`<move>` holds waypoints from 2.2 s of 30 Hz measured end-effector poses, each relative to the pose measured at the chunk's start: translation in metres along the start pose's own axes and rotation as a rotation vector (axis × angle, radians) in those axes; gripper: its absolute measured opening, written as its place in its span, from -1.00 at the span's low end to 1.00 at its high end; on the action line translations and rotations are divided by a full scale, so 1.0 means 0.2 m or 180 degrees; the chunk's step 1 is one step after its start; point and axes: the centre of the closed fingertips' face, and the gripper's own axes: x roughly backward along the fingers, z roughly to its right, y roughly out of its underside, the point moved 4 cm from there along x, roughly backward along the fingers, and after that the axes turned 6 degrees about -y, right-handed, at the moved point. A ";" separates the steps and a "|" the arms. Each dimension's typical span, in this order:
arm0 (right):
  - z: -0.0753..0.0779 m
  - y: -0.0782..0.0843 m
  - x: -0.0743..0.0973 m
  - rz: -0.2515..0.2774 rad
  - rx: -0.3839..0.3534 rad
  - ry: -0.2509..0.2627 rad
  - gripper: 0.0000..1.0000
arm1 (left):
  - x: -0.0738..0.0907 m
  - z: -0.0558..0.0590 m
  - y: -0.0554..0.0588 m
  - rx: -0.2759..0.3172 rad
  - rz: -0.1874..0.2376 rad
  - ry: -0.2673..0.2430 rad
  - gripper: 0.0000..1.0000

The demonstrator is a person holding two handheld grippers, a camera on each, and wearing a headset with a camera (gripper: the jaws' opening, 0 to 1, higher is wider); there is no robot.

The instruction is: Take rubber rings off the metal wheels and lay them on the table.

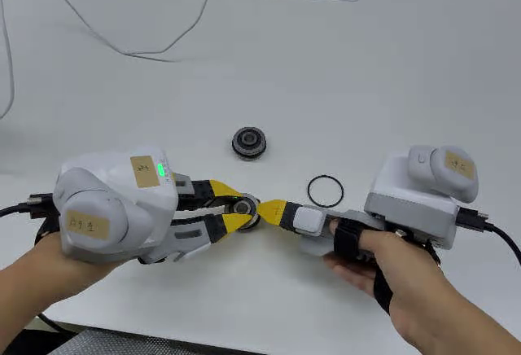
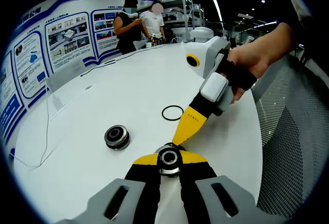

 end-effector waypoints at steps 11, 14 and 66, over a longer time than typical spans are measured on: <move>-0.02 0.00 -0.01 -0.0026 0.0019 -0.0084 -0.99 | 0.00 0.00 0.00 -0.0004 0.0000 0.0019 -0.74; -0.03 0.00 -0.01 -0.0041 0.0032 -0.0109 -0.99 | 0.00 0.00 0.00 -0.0009 0.0001 0.0020 -0.74; -0.06 0.00 0.00 -0.0344 0.0604 -0.0301 -0.99 | 0.00 0.01 0.00 0.0005 -0.0049 0.0019 -0.72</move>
